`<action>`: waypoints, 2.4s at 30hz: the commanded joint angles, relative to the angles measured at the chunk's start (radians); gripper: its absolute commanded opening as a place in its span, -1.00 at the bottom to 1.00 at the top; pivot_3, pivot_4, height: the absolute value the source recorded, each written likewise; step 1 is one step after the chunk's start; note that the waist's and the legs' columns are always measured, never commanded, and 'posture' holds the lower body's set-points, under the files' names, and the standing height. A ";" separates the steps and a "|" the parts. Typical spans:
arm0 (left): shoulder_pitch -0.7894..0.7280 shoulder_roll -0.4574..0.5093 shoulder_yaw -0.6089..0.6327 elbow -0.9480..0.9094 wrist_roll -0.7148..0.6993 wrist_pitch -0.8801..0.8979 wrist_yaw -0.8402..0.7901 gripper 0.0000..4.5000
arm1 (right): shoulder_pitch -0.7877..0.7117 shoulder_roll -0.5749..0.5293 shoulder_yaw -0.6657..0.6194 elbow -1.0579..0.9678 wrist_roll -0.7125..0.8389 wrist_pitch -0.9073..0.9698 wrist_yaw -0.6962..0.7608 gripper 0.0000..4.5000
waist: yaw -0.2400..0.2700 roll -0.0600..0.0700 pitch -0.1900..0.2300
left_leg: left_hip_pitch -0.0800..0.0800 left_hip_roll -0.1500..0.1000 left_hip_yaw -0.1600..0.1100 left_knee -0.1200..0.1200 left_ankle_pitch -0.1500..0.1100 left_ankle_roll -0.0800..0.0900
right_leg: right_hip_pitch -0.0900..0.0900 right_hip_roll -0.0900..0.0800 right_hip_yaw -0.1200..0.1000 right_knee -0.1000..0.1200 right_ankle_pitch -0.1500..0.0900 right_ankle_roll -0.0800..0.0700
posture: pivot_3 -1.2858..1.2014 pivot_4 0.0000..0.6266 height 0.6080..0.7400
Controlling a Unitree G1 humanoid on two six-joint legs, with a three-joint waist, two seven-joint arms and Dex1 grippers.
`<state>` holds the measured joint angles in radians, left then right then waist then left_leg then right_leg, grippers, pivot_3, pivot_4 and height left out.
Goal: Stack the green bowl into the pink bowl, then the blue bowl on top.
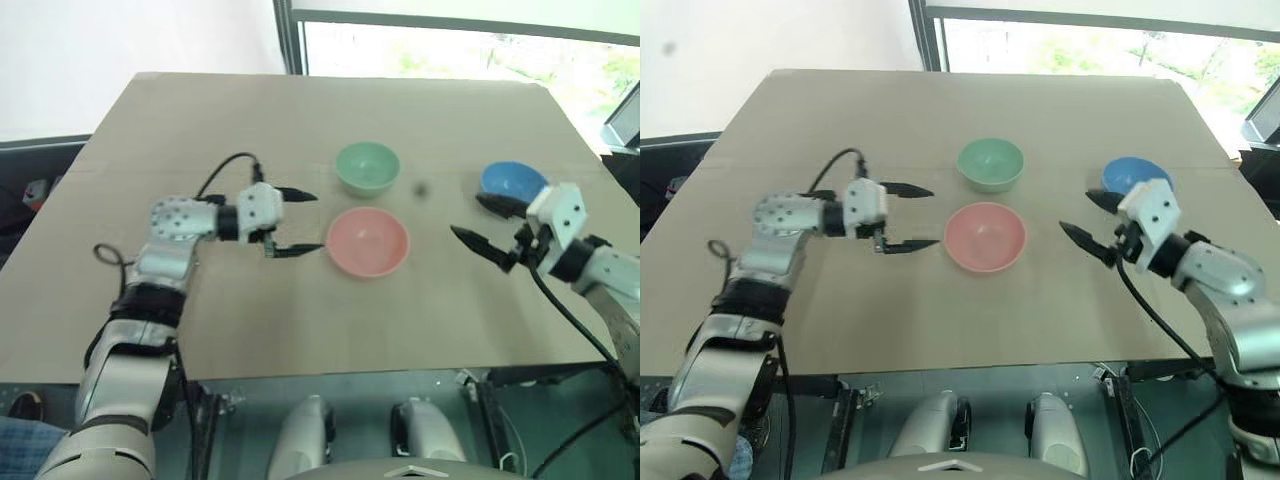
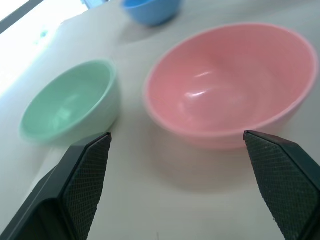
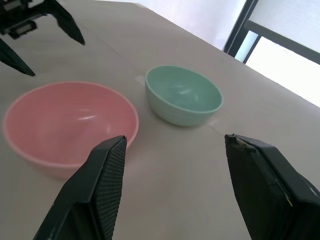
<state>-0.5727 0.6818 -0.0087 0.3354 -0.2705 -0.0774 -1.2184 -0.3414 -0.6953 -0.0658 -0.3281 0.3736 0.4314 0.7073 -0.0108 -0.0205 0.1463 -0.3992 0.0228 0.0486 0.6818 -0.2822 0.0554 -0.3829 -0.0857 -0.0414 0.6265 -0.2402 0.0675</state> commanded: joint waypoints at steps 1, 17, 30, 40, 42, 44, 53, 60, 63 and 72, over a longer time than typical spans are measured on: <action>0.090 0.048 0.119 -0.230 -0.144 0.207 0.067 0.99 | -0.130 0.015 0.079 0.091 -0.052 0.032 0.007 0.47 | 0.005 0.000 0.000 | -0.001 0.000 -0.001 0.000 0.000 0.000 | 0.000 0.000 -0.001 0.000 0.000 0.000 | 0.03 -0.52 1.00; 0.699 0.162 0.636 -0.785 -0.550 0.660 0.181 0.99 | -0.742 0.303 0.449 0.934 -0.473 -0.282 0.063 0.47 | -0.005 0.003 0.003 | 0.001 -0.001 0.000 -0.001 0.000 -0.001 | -0.002 -0.001 -0.001 -0.001 0.000 -0.001 | 0.03 -0.52 1.00; 0.789 0.131 0.762 -0.772 -0.501 0.593 0.265 0.99 | -0.961 0.516 0.476 1.397 -0.635 -0.423 -0.021 0.47 | -0.023 0.003 0.003 | 0.001 -0.001 0.000 -0.013 0.005 -0.009 | -0.006 0.000 -0.001 0.000 0.000 -0.001 | 0.03 -0.52 1.00; 0.824 0.116 0.762 -0.795 -0.510 0.577 0.283 1.00 | -0.982 0.545 0.457 1.463 -0.660 -0.484 -0.017 -0.52 | -0.034 0.005 0.004 | 0.000 -0.001 0.001 -0.015 0.005 -0.009 | -0.007 0.001 -0.001 0.000 0.000 -0.001 | 0.03 -0.52 1.00; 0.821 0.118 0.756 -0.788 -0.506 0.570 0.281 1.00 | -0.981 0.542 0.454 1.464 -0.662 -0.490 -0.016 -0.90 | -0.033 0.005 0.004 | 0.000 -0.001 0.001 -0.015 0.005 -0.009 | -0.007 0.000 -0.001 0.000 0.000 -0.001 | 0.03 -0.52 1.00; 0.807 0.123 0.744 -0.771 -0.501 0.564 0.280 1.00 | -0.984 0.534 0.447 1.459 -0.663 -0.496 -0.018 -0.96 | -0.033 0.006 0.004 | 0.000 -0.001 0.001 -0.014 0.005 -0.009 | -0.007 0.000 0.000 0.000 0.000 -0.001 | 0.03 -0.52 1.00; 0.740 0.141 0.671 -0.709 -0.469 0.540 0.246 1.00 | -0.905 0.446 0.409 1.119 -0.608 -0.412 0.154 -0.96 | -0.030 0.005 0.004 | -0.001 -0.001 0.001 -0.015 0.005 -0.009 | -0.008 0.000 -0.001 0.000 0.000 -0.001 | 0.03 -0.52 1.00; 0.642 0.164 0.584 -0.575 -0.402 0.471 0.187 1.00 | -0.677 0.298 0.382 0.339 -0.501 0.041 0.363 -0.96 | -0.024 0.003 0.003 | -0.003 -0.001 0.001 -0.016 0.005 -0.009 | -0.009 -0.001 -0.002 0.000 0.000 -0.001 | 0.03 -0.52 1.00; 0.578 0.184 0.541 -0.505 -0.379 0.450 0.154 1.00 | -0.604 0.254 0.397 0.092 -0.444 0.234 0.410 -0.96 | -0.024 0.003 0.003 | -0.002 0.000 0.002 -0.014 0.005 -0.009 | -0.009 0.000 -0.001 0.000 0.000 -0.001 | 0.03 -0.52 1.00; 0.398 0.231 0.443 -0.304 -0.306 0.375 0.058 1.00 | -0.490 0.161 0.485 -0.239 -0.331 0.531 0.407 -0.75 | -0.019 0.000 0.001 | -0.001 -0.001 0.002 -0.012 0.005 -0.008 | -0.010 -0.001 -0.001 0.000 0.000 -0.001 | 0.03 -0.52 1.00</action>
<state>-0.1531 0.8870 0.4368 0.0170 -0.5873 0.3290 -1.1389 -0.8259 -0.5254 0.4272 -0.5096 0.0189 0.9323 1.1271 -0.0298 -0.0200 0.1476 -0.4003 0.0219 0.0506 0.6694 -0.2776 0.0471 -0.3927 -0.0863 -0.0421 0.6262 -0.2404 0.0664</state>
